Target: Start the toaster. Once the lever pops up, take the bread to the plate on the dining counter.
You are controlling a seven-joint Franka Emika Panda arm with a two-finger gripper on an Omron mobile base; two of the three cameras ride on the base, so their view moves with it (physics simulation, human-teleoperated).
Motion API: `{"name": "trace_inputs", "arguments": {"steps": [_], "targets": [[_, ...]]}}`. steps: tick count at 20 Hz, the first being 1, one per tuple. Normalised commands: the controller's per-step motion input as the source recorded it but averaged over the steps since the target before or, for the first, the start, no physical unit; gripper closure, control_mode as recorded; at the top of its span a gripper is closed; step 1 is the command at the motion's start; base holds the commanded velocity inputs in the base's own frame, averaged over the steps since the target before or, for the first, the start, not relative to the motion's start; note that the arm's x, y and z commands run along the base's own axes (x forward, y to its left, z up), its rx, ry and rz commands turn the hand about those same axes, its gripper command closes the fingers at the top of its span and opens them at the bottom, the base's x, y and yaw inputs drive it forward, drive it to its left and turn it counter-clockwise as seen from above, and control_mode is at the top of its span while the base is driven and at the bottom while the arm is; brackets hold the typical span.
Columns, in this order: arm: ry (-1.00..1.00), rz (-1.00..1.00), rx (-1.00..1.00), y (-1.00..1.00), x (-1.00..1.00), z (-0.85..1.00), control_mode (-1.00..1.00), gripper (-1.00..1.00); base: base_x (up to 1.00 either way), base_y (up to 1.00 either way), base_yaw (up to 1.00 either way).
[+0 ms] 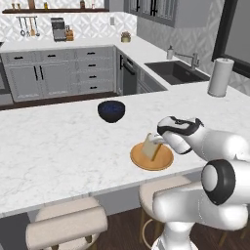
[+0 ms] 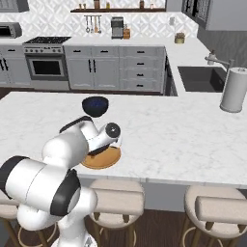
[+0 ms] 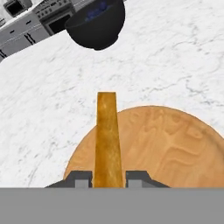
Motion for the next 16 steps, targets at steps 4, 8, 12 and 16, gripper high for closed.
{"name": "trace_inputs", "arguments": {"steps": [4,8,12,16], "targets": [[0.0,0.0,0.0,0.0,0.24,-0.17,-1.0,1.0,0.0,0.0,0.0],[0.07,0.01,0.0,0.0,0.12,-0.31,-1.0,1.0,0.0,0.0,0.0],[0.13,0.0,0.0,0.0,0.02,-0.44,-1.0,1.0,0.0,0.0,0.0],[0.19,0.0,0.08,0.0,-0.01,-0.55,-1.0,1.0,0.0,0.0,0.0]]}}
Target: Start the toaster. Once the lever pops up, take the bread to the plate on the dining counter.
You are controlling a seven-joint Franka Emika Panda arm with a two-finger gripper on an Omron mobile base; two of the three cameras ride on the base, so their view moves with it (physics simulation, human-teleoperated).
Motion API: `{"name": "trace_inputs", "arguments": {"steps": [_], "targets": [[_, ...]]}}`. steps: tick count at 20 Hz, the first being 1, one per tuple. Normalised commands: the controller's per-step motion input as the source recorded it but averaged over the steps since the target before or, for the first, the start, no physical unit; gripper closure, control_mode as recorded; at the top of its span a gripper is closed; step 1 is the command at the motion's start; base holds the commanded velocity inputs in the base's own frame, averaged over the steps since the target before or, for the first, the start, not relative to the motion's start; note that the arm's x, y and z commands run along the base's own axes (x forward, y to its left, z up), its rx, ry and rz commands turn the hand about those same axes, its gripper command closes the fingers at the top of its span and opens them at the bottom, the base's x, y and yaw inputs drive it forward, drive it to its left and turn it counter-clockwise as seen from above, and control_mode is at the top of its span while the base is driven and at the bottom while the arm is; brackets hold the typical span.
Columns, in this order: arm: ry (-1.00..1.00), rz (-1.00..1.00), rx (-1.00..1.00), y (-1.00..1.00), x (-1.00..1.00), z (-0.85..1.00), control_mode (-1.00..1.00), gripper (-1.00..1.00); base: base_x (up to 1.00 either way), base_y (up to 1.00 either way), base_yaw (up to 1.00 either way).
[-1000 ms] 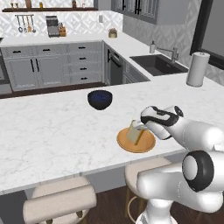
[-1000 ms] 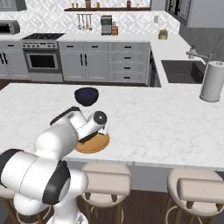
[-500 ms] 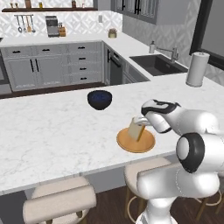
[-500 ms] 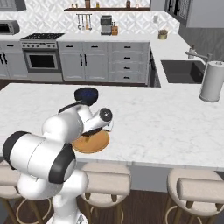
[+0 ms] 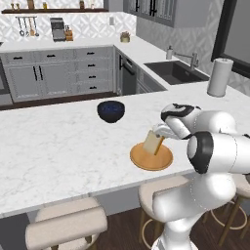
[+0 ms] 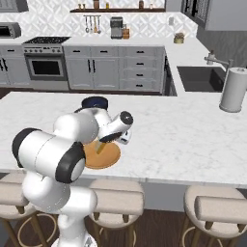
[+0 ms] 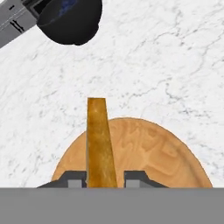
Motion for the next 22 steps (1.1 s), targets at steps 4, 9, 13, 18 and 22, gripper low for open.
{"name": "trace_inputs", "arguments": {"steps": [4,9,13,18,22], "targets": [[0.03,0.0,0.05,0.0,-0.17,-0.4,-1.0,1.0,0.0,0.0,0.0],[0.01,0.0,0.11,0.03,-0.31,-0.11,-1.0,1.0,0.0,0.0,0.0],[0.05,0.0,0.09,0.27,-0.29,0.0,-1.0,1.0,0.0,0.0,0.0],[0.18,0.0,0.01,0.42,-0.02,-0.16,-1.0,1.0,0.0,0.0,0.0],[0.19,0.0,0.0,0.25,0.0,-0.51,-1.0,1.0,0.0,0.0,0.0]]}}
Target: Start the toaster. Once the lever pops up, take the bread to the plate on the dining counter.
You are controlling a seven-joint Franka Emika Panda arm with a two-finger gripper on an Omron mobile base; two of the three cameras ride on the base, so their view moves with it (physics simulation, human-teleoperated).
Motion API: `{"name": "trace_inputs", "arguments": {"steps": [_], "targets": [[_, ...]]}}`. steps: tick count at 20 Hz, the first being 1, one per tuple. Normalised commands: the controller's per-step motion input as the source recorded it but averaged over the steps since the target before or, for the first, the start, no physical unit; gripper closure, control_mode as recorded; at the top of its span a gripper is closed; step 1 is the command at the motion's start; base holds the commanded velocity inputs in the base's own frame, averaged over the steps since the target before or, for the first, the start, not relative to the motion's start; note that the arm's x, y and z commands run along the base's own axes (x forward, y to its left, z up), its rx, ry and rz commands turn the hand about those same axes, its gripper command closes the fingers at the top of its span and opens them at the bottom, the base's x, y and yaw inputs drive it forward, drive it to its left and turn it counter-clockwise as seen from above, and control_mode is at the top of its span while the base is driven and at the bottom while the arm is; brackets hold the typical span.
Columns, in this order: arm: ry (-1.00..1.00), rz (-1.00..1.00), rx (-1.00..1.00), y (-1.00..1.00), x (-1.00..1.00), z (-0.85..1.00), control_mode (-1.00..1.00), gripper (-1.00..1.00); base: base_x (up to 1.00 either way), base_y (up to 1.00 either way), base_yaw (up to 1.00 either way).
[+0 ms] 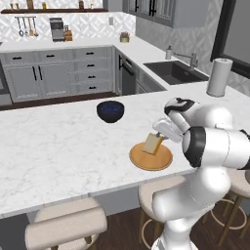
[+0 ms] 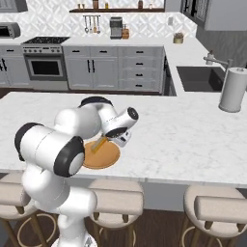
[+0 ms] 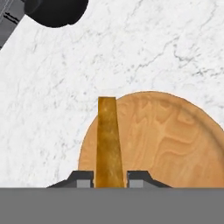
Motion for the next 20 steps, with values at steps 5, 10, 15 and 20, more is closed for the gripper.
{"name": "trace_inputs", "arguments": {"steps": [5,10,15,20], "targets": [[0.15,0.0,0.0,0.23,-0.01,-0.55,-1.0,1.0,0.0,0.0,0.0],[0.06,0.0,0.0,0.35,-0.05,-0.43,-1.0,1.0,0.0,0.0,0.0],[0.01,0.0,0.0,0.42,-0.34,-0.46,-1.0,-1.0,0.0,0.0,0.0],[0.0,0.0,0.0,0.37,-0.38,-0.33,-1.0,-1.0,0.0,0.0,0.0]]}}
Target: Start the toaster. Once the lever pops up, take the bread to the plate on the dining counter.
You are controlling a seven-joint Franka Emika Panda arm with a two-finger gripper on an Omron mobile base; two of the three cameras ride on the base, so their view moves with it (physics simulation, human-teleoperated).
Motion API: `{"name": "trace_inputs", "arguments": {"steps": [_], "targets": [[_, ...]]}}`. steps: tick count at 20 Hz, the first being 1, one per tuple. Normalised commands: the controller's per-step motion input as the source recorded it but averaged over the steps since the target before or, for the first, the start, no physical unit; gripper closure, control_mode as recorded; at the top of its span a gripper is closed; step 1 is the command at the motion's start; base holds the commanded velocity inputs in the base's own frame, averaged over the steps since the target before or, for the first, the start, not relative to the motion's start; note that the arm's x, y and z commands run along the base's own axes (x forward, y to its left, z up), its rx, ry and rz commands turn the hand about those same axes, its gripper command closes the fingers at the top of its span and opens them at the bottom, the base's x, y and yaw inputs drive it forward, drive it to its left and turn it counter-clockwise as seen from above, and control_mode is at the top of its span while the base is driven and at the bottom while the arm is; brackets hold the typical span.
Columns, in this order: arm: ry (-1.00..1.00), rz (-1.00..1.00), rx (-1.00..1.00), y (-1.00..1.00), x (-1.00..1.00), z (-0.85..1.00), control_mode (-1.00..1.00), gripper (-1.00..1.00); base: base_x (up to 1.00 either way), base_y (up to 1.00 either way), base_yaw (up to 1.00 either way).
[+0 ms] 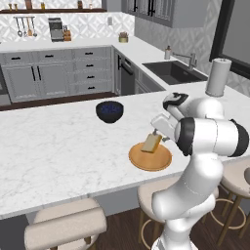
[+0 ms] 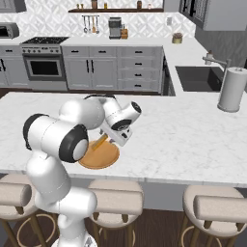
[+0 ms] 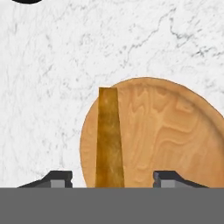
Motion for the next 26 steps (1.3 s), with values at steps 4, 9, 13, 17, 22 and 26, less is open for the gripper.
{"name": "trace_inputs", "arguments": {"steps": [4,9,13,17,22,26], "targets": [[0.06,-0.03,-0.02,0.06,-0.49,-0.3,-1.0,-1.0,0.0,0.0,0.0],[0.19,-0.01,-0.12,0.0,-0.22,-0.22,-1.0,-1.0,0.0,0.0,0.0],[0.14,0.0,-0.29,0.0,-0.08,-0.1,-1.0,-1.0,0.0,0.0,0.0],[0.11,0.0,-0.44,-0.02,0.0,-0.19,-1.0,-1.0,0.0,0.0,0.0],[0.08,0.0,-0.36,-0.1,0.0,-0.11,-1.0,-1.0,0.0,0.0,0.0],[0.0,0.0,-0.13,0.0,-0.02,0.21,-1.0,-1.0,0.0,0.0,0.0]]}}
